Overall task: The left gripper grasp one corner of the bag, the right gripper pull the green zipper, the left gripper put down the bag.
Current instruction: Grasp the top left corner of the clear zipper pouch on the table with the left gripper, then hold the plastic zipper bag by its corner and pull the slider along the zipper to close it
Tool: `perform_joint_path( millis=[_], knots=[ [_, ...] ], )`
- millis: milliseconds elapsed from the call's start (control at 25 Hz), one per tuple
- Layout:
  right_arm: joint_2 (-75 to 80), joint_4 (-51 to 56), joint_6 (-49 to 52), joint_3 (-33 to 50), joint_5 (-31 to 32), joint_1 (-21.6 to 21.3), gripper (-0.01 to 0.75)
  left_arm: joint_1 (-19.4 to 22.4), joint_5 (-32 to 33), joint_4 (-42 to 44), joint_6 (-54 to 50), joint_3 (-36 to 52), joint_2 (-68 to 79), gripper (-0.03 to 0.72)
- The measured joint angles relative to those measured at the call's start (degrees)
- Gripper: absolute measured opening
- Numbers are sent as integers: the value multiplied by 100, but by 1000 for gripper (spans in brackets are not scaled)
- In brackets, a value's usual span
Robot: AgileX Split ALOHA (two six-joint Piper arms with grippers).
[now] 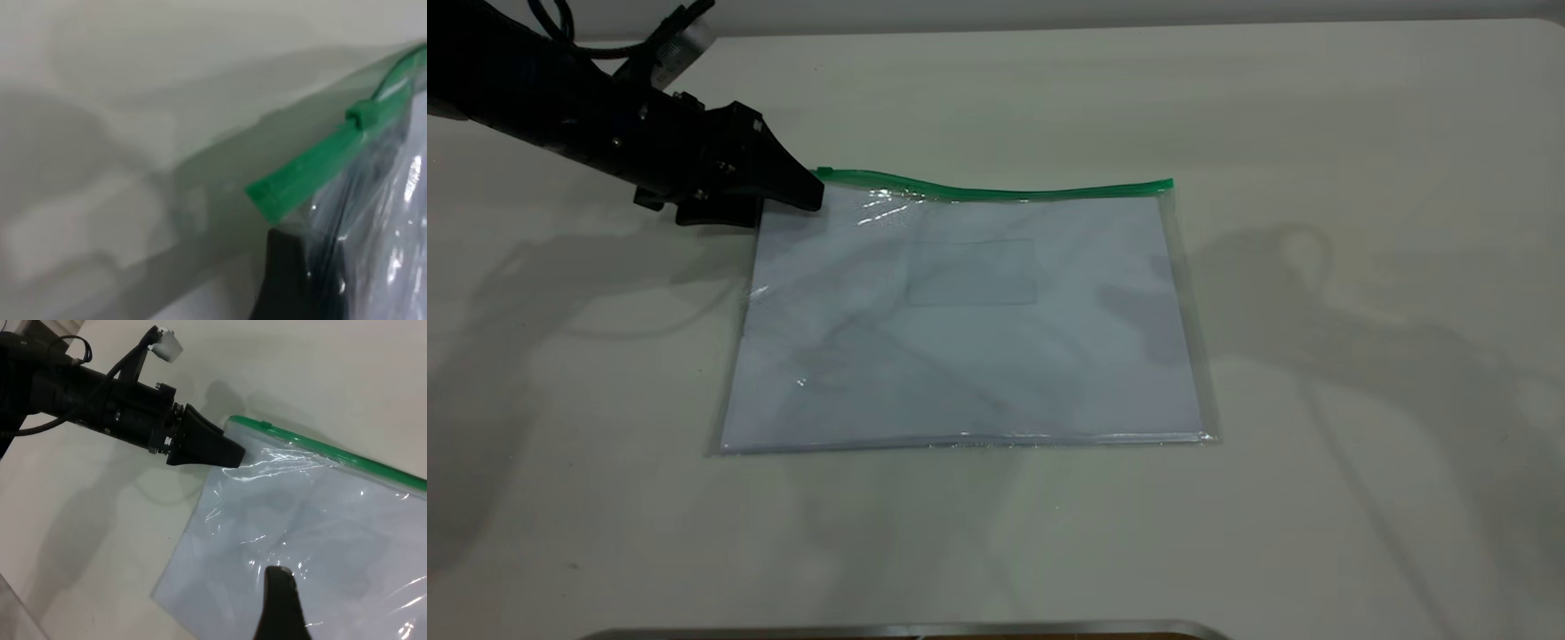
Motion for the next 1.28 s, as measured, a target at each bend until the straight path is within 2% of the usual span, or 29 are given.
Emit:
perform_joint_path(
  millis=[120, 240, 400, 560, 640, 840, 1120, 1280],
  knots=[
    [0, 0, 0, 0, 0, 0, 592, 0, 65, -16, 76, 0, 0, 571],
    [0, 0, -17, 0, 0, 0, 592, 0, 59, -24, 109, 0, 0, 503],
    [58, 0, -17, -7, 0, 0, 592, 0, -65, -24, 151, 0, 0, 331],
    [448, -11, -17, -219, 121, 0, 592, 0, -139, -24, 422, 0, 0, 125],
    [718, -27, -24, -465, 304, 0, 592, -5, -104, -31, 705, 0, 0, 59],
    [1466, -46, -229, -1419, 653, 0, 592, -4, 239, -402, 1655, 0, -7, 54],
    [2545, -97, -281, -2970, 1241, 0, 592, -60, 1298, -1261, 4023, 0, -132, 54],
    [3035, -384, -296, -3687, 1692, 74, 592, -144, 1617, -1329, 4568, 0, -178, 54]
  ],
)
